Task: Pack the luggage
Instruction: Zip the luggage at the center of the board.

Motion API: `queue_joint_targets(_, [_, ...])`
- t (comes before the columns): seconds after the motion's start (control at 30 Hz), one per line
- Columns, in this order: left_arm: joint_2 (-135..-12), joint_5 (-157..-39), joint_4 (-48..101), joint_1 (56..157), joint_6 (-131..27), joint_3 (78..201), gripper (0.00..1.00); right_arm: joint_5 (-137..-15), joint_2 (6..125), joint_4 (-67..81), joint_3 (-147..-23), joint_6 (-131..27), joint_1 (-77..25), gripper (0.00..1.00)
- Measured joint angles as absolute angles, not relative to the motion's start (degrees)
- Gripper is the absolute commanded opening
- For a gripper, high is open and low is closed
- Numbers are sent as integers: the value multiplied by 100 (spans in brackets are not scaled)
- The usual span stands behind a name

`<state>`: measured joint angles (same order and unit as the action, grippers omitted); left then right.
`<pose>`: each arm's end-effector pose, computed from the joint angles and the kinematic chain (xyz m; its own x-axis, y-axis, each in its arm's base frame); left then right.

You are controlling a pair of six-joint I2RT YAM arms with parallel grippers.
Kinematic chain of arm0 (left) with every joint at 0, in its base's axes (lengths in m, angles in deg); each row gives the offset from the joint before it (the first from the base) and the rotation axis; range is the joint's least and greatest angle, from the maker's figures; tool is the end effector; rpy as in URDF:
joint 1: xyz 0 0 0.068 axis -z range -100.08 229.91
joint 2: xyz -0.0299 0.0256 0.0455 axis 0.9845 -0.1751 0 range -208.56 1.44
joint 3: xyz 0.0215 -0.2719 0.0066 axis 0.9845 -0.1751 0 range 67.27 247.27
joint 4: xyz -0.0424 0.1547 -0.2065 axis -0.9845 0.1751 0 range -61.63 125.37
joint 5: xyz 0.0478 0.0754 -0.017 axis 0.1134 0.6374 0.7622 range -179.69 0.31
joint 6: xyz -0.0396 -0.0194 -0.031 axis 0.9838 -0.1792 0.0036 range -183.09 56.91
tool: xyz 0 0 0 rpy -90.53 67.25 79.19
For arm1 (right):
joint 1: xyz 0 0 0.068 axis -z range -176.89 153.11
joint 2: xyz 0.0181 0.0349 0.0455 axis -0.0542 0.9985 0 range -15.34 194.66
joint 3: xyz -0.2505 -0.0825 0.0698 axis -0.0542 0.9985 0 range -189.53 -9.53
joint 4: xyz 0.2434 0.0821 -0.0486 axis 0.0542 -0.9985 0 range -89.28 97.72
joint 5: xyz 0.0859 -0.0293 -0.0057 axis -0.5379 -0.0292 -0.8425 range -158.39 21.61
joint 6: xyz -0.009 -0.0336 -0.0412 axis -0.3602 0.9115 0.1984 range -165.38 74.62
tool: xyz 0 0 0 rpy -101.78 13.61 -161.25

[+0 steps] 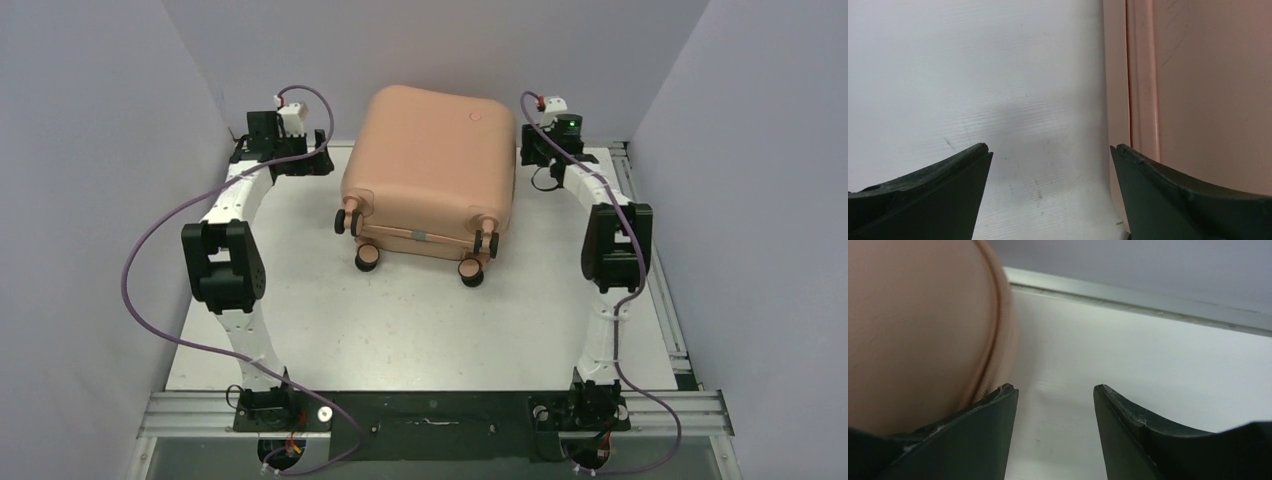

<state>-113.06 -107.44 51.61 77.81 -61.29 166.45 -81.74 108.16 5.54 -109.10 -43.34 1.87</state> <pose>0.4660 0.0064 0.2797 -0.6291 -0.0531 -0.7755 0.1836 0.9593 -0.2146 0.5111 0.0192 0.2413 -0.4317 -0.0440 -0.9009 -0.2438 0.9673 0.0696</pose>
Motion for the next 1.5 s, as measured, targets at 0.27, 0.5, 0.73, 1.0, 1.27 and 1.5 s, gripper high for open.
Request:
queue_joint_targets(0.27, [-11144,-10843,4761,8012,-6072,15779,96,-8080,12130,-285,-12364,-4222,-226,57])
queue_joint_targets(0.5, [-10213,-10666,4503,8023,-6109,14452,96,-8954,12856,-527,-13594,-4004,-368,57])
queue_joint_targets(0.73, [-9253,-10648,4718,8095,-6260,13493,96,-9387,13004,-501,-13833,-3857,-514,56])
queue_joint_targets(1.0, [-8320,-11092,4713,8270,-6177,12783,96,-9754,9304,216,-8923,-3768,334,58])
queue_joint_targets(1.27, [-7726,-11689,4488,8740,-6039,12444,96,-10558,6200,622,-5673,-2292,1022,60])
queue_joint_targets(1.5, [-7721,-12001,4398,8852,-5832,12420,96,-12029,6111,-453,-5090,-896,1232,59])
